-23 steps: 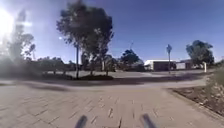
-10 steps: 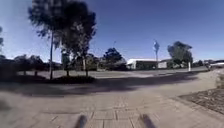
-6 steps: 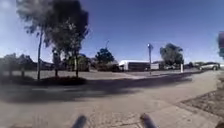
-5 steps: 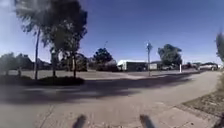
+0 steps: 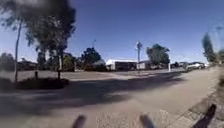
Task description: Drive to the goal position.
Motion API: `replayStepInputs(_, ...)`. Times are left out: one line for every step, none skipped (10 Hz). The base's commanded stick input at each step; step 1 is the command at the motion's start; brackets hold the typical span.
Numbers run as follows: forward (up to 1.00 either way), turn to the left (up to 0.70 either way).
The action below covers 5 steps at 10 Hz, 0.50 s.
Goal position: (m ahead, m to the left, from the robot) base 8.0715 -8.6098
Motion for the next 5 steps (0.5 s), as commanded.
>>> replayStepInputs(1.0, -0.27)
replayStepInputs(1.0, -0.27)
replayStepInputs(1.0, -0.27)
replayStepInputs(1.0, -0.27)
replayStepInputs(1.0, -0.27)
